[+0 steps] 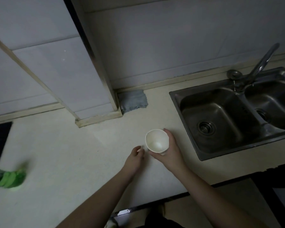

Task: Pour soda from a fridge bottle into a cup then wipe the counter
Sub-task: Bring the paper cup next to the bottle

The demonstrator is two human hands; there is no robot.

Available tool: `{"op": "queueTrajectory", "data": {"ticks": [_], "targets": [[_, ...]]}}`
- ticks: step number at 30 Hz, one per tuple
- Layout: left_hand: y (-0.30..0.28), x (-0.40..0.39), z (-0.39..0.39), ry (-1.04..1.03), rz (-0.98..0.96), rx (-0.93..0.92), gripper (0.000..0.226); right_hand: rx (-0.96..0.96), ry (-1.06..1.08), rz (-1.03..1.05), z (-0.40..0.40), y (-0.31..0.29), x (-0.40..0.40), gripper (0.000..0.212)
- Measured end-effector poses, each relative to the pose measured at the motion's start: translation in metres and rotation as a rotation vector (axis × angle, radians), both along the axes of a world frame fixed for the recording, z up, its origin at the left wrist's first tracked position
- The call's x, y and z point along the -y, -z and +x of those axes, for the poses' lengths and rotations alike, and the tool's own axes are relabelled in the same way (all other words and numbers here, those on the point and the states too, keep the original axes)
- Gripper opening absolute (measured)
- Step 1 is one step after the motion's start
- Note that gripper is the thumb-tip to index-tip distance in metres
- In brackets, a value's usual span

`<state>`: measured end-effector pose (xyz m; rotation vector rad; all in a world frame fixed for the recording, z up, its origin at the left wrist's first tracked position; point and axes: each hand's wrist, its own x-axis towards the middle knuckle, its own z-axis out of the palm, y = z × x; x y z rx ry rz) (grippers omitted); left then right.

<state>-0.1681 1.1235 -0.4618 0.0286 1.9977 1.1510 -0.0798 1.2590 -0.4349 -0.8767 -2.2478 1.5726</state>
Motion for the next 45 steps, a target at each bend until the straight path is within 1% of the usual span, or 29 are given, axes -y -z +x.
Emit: {"op": "queueTrajectory", "data": {"ticks": [2,5,11,18,25,30,35,40,45], "targets": [[-0.002,0.000,0.001,-0.092,0.102,0.127,0.044,-0.012,-0.023,0.009,-0.002,-0.008,0.002,0.102],[-0.009,0.004,0.002,-0.174,0.206,0.263,0.052,-0.031,-0.076,0.014,-0.005,-0.019,0.007,0.103],[-0.025,0.022,-0.001,-0.242,0.303,0.317,0.055,-0.040,-0.164,0.035,-0.014,-0.032,0.024,0.103],[-0.033,0.062,-0.005,-0.365,0.325,0.331,0.058,-0.055,-0.274,0.052,-0.037,-0.044,0.061,0.102],[-0.034,0.113,-0.017,-0.440,0.351,0.328,0.062,-0.039,-0.361,0.053,-0.064,-0.044,0.108,0.102],[-0.020,0.156,-0.033,-0.494,0.348,0.330,0.056,-0.021,-0.403,0.071,-0.082,-0.039,0.151,0.103],[-0.012,0.201,-0.053,-0.495,0.369,0.368,0.037,-0.002,-0.372,0.061,-0.099,-0.034,0.202,0.102],[-0.003,0.253,-0.080,-0.468,0.363,0.370,0.038,-0.012,-0.356,0.071,-0.117,-0.020,0.252,0.102],[0.001,0.284,-0.101,-0.420,0.287,0.284,0.027,-0.015,-0.332,0.040,-0.129,0.000,0.284,0.099]]}}
